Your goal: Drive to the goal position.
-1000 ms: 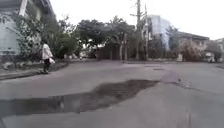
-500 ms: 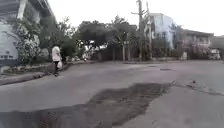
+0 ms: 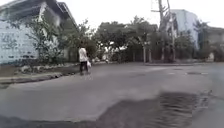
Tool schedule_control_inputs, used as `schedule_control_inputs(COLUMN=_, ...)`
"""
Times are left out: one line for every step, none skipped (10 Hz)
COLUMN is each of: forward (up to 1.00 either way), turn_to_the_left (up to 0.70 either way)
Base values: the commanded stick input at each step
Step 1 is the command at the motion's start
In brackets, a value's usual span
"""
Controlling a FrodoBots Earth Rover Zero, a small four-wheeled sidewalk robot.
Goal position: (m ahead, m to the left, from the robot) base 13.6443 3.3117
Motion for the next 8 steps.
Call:
schedule_control_inputs(forward=1.00, turn_to_the_left=0.02)
schedule_control_inputs(forward=1.00, turn_to_the_left=0.02)
schedule_control_inputs(forward=1.00, turn_to_the_left=0.02)
schedule_control_inputs(forward=1.00, turn_to_the_left=0.02)
schedule_control_inputs(forward=1.00, turn_to_the_left=0.02)
schedule_control_inputs(forward=1.00, turn_to_the_left=0.02)
schedule_control_inputs(forward=1.00, turn_to_the_left=0.02)
schedule_control_inputs(forward=1.00, turn_to_the_left=0.02)
